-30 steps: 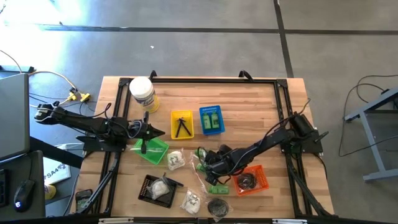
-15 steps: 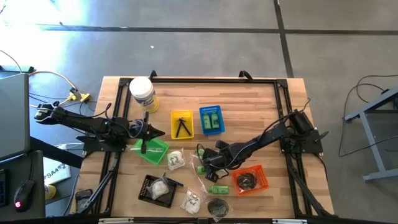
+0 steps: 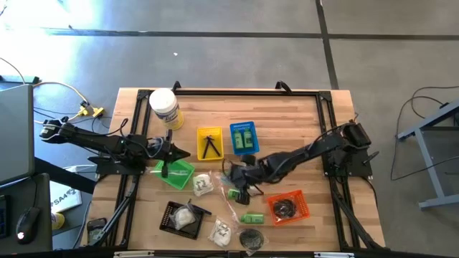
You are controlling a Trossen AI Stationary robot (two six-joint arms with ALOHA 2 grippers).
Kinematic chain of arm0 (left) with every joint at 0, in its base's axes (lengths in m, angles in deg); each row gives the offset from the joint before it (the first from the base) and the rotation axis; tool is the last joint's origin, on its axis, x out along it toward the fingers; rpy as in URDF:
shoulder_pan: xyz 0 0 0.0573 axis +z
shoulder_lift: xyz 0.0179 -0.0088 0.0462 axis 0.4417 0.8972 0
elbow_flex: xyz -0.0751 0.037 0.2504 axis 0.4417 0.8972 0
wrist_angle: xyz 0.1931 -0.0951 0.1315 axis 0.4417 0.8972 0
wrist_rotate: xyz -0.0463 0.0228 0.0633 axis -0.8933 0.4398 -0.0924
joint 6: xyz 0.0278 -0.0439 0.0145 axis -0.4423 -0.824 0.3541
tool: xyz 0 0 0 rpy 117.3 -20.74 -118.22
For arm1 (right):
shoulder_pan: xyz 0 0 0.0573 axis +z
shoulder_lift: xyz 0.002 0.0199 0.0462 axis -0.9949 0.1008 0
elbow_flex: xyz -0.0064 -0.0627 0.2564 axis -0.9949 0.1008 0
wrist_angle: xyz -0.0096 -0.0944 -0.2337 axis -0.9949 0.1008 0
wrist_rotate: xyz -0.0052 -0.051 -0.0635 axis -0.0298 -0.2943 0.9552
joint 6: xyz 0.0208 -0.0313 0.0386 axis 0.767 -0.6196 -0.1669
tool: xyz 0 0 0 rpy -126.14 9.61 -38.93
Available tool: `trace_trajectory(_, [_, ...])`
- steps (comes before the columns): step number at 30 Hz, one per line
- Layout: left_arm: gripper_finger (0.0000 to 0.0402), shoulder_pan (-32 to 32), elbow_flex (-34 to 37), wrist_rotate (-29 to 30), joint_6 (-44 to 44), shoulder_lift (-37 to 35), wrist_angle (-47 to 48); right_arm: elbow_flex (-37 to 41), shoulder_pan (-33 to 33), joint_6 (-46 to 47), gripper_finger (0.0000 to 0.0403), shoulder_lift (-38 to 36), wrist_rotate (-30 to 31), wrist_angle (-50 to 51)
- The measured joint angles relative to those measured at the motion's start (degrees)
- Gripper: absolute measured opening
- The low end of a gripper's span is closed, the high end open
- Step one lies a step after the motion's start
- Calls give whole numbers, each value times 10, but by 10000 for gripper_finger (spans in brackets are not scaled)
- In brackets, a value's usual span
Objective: Pick & Place Travel size toiletries
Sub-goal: Put the blue toothbrush into the green bin
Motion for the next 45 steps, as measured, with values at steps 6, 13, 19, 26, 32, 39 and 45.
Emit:
trace_trajectory(6, [0,-1,0,-33,45,-8,-33,-45,-50,-139,2,6,-23,-70])
trace_trajectory(13, [0,0,-46,-156,31,-81,-12,-49,-108,-198,2,18,-143,-225])
trace_trajectory(19, [0,-1,-138,-139,26,-133,208,-49,-131,-213,2,51,-162,-273])
trace_trajectory(26, [0,0,-178,-39,38,-173,262,-49,-158,-214,2,95,-258,-462])
trace_trajectory(32, [0,0,-236,-38,72,-173,263,-101,-175,-203,2,163,-278,-533])
trace_trajectory(39, [0,0,-264,-50,81,-173,274,-226,-173,-203,2,276,-280,-522])
trace_trajectory(45, [0,0,-264,-52,79,-173,285,-311,-174,-203,2,338,-274,-462])
